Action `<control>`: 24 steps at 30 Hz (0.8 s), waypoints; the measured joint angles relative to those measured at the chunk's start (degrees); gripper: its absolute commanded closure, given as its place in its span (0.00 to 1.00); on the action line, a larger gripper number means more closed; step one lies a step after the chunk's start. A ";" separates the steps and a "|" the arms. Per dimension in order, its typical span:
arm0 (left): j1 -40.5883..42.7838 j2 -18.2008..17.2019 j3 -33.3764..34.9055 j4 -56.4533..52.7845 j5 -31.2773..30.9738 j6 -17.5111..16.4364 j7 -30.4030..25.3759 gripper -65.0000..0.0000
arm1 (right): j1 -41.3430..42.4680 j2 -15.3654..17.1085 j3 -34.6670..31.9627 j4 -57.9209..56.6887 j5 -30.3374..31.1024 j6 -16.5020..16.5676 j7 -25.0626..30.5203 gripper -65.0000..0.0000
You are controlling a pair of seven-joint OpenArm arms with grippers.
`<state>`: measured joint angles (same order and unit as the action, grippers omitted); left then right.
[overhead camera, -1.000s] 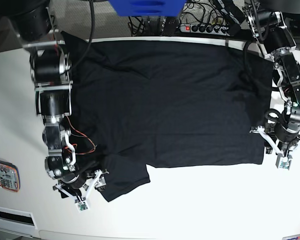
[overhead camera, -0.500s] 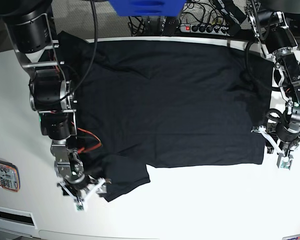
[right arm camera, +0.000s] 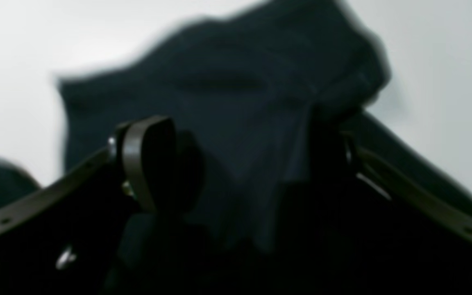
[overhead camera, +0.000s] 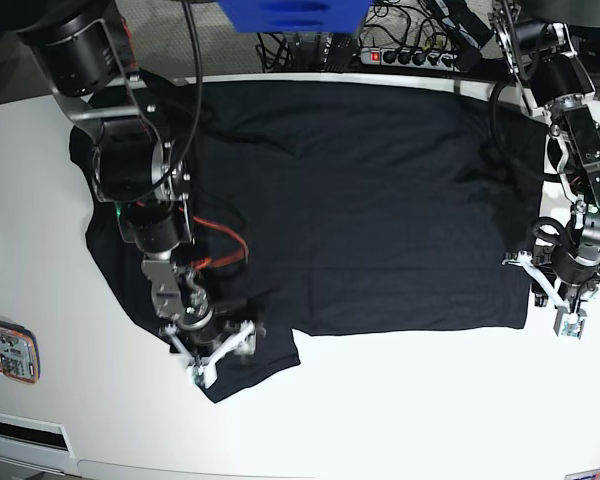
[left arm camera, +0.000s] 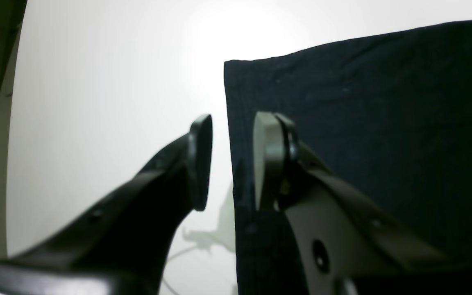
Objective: Fold the T-shirt properly
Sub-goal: 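Grasp the hem corners of the shirt with both grippers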
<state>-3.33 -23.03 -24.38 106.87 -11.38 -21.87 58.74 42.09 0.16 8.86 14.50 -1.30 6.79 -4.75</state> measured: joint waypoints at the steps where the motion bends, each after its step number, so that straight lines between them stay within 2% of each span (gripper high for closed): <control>1: -0.02 0.00 0.00 0.00 -0.07 0.00 -0.04 0.73 | 0.15 0.13 1.14 0.02 0.00 -0.26 0.11 0.28; 6: 1.95 0.15 0.00 0.00 -0.04 0.00 -0.04 0.73 | -1.07 0.92 1.38 -0.20 -0.24 -0.37 0.24 0.29; 8: 1.92 0.13 0.00 0.00 0.02 0.00 -0.04 0.73 | -1.44 0.81 1.38 -0.13 -0.28 -0.48 0.63 0.33; 9: 1.70 0.13 0.00 0.00 0.00 -0.02 -0.20 0.73 | -1.46 0.81 1.38 -0.09 -0.24 -0.42 0.50 0.40; 11: 1.60 0.13 0.00 0.02 -0.20 0.00 -0.63 0.73 | -1.81 0.81 1.38 0.04 -0.24 -0.39 0.39 0.59; 13: 1.75 0.13 0.00 0.00 0.00 0.00 -0.50 0.73 | -2.95 0.81 1.38 0.13 -0.17 -0.42 2.38 0.90; 14: 1.75 0.13 0.00 0.02 -0.04 0.00 -0.50 0.73 | -3.08 0.83 1.38 0.13 0.17 -0.44 2.67 1.00; 19: 0.85 0.13 0.02 -3.63 -0.33 -0.02 -1.03 0.73 | -3.02 0.76 0.79 0.50 0.17 -0.44 1.62 1.00; 24: -6.19 -1.25 0.15 -12.94 -0.20 -0.02 -2.56 0.73 | -3.04 0.79 0.79 0.57 0.26 -0.37 1.55 1.00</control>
<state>-9.52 -24.27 -24.23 93.93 -11.57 -21.89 56.18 39.05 0.95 9.65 15.07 -1.04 6.42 -3.20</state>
